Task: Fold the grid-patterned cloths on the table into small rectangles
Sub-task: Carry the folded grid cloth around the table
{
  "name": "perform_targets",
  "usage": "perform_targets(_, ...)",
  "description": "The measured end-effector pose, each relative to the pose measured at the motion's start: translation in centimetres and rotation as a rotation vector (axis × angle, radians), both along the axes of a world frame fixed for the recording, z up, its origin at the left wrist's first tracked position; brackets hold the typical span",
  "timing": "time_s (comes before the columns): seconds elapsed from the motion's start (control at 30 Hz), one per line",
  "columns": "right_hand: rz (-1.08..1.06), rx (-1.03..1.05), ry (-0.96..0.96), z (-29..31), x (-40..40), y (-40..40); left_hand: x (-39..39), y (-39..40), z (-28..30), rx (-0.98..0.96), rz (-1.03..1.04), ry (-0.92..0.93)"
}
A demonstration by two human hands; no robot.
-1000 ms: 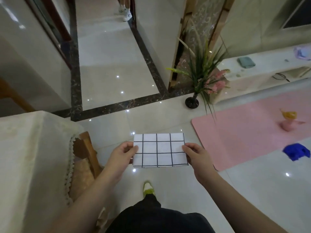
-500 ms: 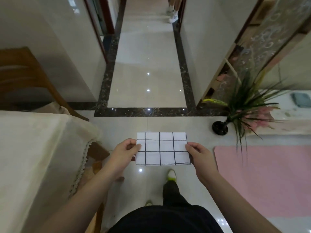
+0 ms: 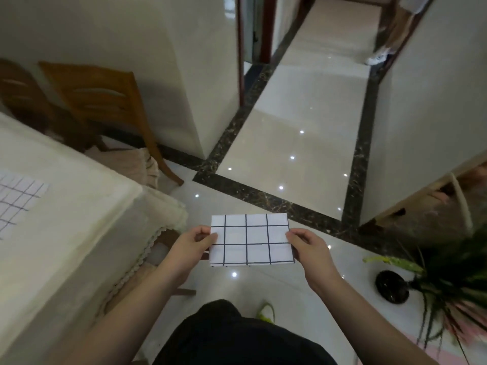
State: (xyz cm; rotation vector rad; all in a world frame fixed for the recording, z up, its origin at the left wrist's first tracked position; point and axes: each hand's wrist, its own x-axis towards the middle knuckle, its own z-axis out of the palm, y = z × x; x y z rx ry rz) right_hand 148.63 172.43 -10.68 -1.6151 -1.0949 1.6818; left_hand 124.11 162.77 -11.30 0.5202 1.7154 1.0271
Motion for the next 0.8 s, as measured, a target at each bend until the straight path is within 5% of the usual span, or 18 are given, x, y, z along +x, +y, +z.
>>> perform_targets(0.8,0.724,0.01,-0.049,1.1,-30.7,10.3,-20.1,-2.1,-0.5,0.029,0.643,-0.06)
